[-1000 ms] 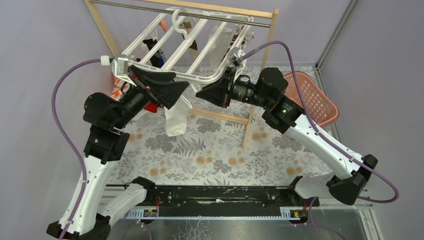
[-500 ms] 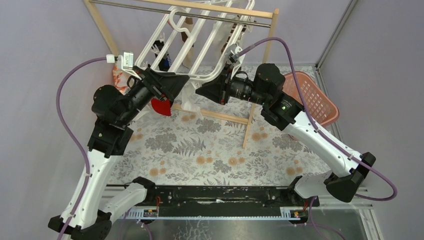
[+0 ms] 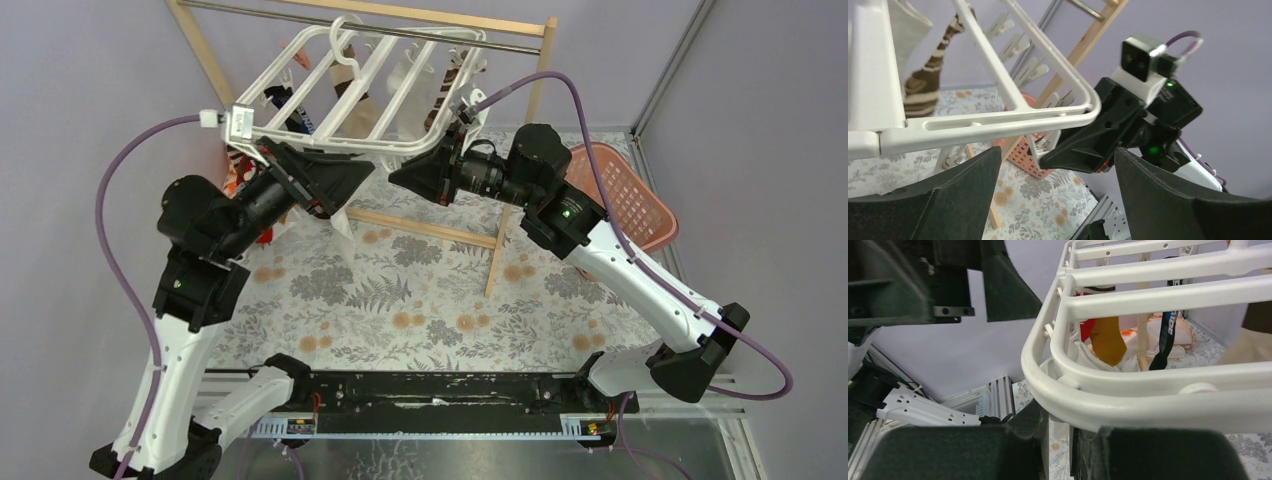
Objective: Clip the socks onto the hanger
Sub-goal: Open the clamp at the hanger.
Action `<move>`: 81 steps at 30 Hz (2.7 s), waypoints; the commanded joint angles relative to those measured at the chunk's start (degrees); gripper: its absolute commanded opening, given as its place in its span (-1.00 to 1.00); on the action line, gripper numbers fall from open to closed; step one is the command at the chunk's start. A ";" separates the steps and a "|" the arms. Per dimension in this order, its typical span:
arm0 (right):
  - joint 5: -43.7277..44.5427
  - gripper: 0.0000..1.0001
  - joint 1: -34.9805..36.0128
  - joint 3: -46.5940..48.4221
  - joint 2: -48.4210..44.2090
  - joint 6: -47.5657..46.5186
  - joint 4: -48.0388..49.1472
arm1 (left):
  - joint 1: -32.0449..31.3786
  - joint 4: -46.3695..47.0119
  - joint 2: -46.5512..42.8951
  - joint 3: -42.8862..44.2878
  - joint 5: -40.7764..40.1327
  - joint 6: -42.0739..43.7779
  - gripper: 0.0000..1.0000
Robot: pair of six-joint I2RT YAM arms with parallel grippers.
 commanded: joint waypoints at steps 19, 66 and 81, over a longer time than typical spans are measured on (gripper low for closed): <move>0.19 -1.00 0.45 2.10 -0.52 -5.92 -1.68 | -3.18 4.86 3.51 -4.18 -1.99 -6.69 0.67; 4.65 -1.00 1.22 3.53 2.23 -9.82 -5.63 | -15.37 10.13 7.40 -7.15 -31.63 1.73 0.17; 5.29 -1.00 1.44 3.37 1.99 -10.30 -6.17 | -16.03 10.11 8.56 -6.59 -29.13 1.16 -1.00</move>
